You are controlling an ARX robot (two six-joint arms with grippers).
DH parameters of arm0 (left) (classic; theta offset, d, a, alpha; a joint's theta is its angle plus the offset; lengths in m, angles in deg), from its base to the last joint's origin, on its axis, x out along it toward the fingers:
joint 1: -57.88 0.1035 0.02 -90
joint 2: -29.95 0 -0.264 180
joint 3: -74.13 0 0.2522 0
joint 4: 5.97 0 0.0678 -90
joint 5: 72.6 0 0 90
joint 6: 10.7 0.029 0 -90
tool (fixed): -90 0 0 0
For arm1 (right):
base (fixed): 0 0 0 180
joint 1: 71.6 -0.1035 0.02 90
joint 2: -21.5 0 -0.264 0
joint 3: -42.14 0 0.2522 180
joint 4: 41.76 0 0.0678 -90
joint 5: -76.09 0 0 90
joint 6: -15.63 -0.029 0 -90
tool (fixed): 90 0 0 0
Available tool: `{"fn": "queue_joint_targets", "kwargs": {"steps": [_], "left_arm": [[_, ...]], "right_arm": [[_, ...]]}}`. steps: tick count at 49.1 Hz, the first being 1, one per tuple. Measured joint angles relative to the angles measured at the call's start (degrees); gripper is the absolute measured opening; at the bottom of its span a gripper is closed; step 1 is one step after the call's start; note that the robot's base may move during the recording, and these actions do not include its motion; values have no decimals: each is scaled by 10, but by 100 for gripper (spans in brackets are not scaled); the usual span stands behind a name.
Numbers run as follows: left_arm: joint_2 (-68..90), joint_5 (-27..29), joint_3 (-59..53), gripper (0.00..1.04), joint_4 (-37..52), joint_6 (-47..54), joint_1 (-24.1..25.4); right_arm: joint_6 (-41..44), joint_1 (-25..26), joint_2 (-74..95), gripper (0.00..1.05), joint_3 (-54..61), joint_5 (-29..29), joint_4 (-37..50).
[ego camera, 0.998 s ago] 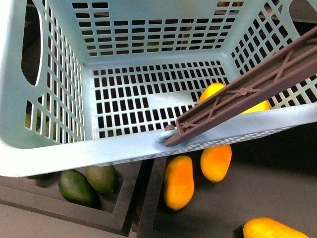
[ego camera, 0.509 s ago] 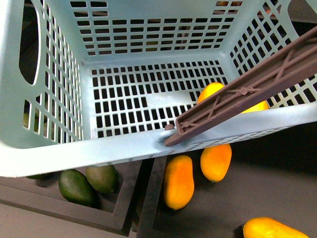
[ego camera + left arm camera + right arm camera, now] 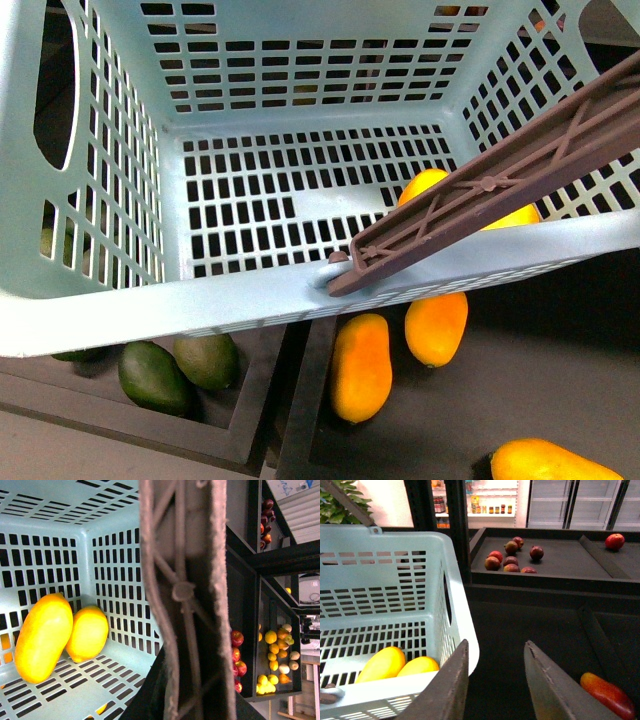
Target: Pick lemon and mango into basket
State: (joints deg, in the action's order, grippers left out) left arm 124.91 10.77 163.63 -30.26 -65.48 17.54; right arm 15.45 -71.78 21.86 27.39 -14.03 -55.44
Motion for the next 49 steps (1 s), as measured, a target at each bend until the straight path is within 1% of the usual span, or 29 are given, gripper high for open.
{"fn": "queue_joint_targets", "kwargs": {"steps": [3,6,7,10,14,17,21,25,31,38,49], "left_arm": [[0,0,0,5,0,0,0],[0,0,0,5,0,0,0],[0,0,0,5,0,0,0],[0,0,0,5,0,0,0],[0,0,0,5,0,0,0],[0,0,0,5,0,0,0],[0,0,0,5,0,0,0],[0,0,0,5,0,-1,0],[0,1,0,5,0,0,-3],[0,-15,0,5,0,-6,-7],[0,-1,0,5,0,-4,-2]], "right_arm": [[0,0,0,44,0,0,0],[0,0,0,56,0,0,0],[0,0,0,57,0,0,0],[0,0,0,68,0,0,0],[0,0,0,78,0,0,0],[0,0,0,89,0,0,0],[0,0,0,97,0,0,0],[0,0,0,96,0,0,0],[0,0,0,96,0,-2,0],[0,0,-1,96,0,-1,0],[0,0,-1,96,0,0,-1]]}}
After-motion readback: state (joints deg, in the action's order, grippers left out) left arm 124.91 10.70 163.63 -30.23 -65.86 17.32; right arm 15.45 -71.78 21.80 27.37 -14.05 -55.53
